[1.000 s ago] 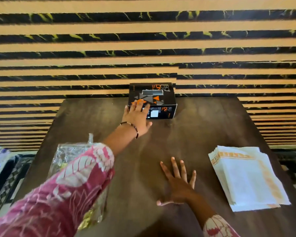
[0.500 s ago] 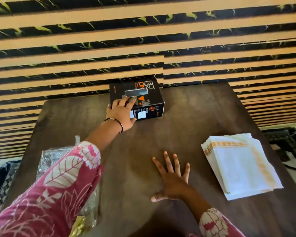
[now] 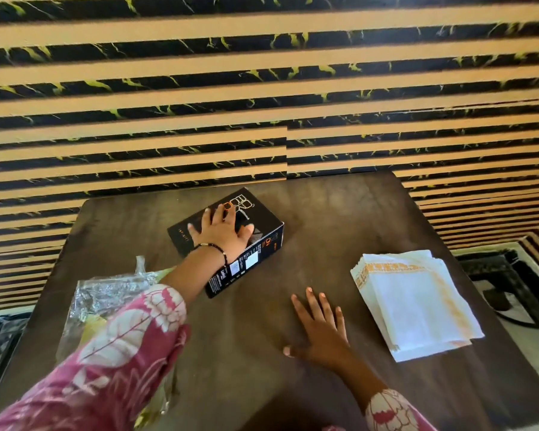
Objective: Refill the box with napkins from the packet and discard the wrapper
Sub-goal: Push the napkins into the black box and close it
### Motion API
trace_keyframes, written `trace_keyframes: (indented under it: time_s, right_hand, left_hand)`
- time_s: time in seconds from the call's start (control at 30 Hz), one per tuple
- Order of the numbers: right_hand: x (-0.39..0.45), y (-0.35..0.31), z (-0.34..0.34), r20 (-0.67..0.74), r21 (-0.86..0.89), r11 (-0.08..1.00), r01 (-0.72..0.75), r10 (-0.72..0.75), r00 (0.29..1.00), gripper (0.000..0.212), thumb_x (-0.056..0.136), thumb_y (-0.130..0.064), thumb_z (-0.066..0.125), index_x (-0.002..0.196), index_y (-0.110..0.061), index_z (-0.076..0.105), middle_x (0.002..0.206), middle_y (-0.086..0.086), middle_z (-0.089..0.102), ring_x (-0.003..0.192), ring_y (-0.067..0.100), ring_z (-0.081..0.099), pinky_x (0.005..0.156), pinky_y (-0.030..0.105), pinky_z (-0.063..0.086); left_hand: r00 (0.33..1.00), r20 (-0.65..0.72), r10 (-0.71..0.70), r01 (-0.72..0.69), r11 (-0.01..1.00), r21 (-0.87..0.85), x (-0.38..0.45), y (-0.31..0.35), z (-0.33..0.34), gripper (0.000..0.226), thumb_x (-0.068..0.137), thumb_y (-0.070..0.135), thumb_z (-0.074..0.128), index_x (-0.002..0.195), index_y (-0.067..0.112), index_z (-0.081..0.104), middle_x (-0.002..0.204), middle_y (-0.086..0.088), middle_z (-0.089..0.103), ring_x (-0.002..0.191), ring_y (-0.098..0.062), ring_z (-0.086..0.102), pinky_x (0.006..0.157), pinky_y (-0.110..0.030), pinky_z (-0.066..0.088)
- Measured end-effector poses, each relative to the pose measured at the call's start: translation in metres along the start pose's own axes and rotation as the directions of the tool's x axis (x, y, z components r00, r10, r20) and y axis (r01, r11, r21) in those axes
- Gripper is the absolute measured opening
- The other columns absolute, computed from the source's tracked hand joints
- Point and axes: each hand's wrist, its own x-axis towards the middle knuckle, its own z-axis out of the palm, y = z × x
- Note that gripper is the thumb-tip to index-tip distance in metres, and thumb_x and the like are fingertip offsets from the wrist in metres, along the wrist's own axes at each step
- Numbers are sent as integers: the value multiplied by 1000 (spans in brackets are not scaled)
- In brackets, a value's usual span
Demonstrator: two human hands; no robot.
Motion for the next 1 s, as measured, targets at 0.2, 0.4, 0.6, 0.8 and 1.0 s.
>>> trace_keyframes:
  time_s: [0.2, 0.4, 0.6, 0.8, 1.0]
  right_hand:
    - [-14, 9, 1, -48, 103, 995, -4, 9, 999, 70, 88, -49, 46, 146, -38, 9, 159, -8, -9, 145, 18, -13, 115, 50, -6]
    - [-22, 28, -15, -265, 557, 830, -17, 196, 944, 26, 93, -16, 51, 115, -19, 64, 128, 0, 61, 123, 17, 52, 106, 26, 34]
    - [-16, 16, -41, -276, 727, 685, 45, 232, 933, 27, 91, -21, 55, 116, -15, 63, 108, -2, 65, 105, 11, 59, 90, 21, 40]
    - [-8, -11, -64, -336, 707, 679, 198, 76, 939, 38, 91, -21, 55, 128, -24, 53, 122, -6, 61, 111, 5, 54, 97, 22, 40]
    - [-3, -16, -72, -319, 436, 859, 268, -131, 939, 48, 90, -17, 54, 137, -24, 43, 147, -5, 40, 135, 10, 35, 110, 22, 24]
  left_hand:
    - [994, -49, 97, -94, 994, 57, -27, 1, 25, 65, 88, 62, 14, 145, 32, 5, 157, 3, -3, 143, -26, -7, 112, -60, -5]
    - [925, -39, 378, -376, 925, 58, -107, -19, 36, 78, 76, 69, 7, 145, 33, 8, 157, 5, 8, 144, -24, 3, 114, -57, 1]
    - [925, -184, 333, -348, 935, -59, -131, 4, 42, 77, 78, 66, 16, 141, 22, 27, 145, -2, 38, 134, -25, 32, 111, -48, 21]
    - [948, -173, 268, -270, 963, 12, -128, 21, 58, 85, 74, 67, 3, 146, 22, 10, 157, 2, 5, 144, -18, 0, 113, -46, -8]
    - [941, -169, 292, -292, 956, 28, -140, 22, 62, 81, 79, 65, 5, 146, 21, 6, 157, 1, 1, 144, -18, -5, 111, -44, -13]
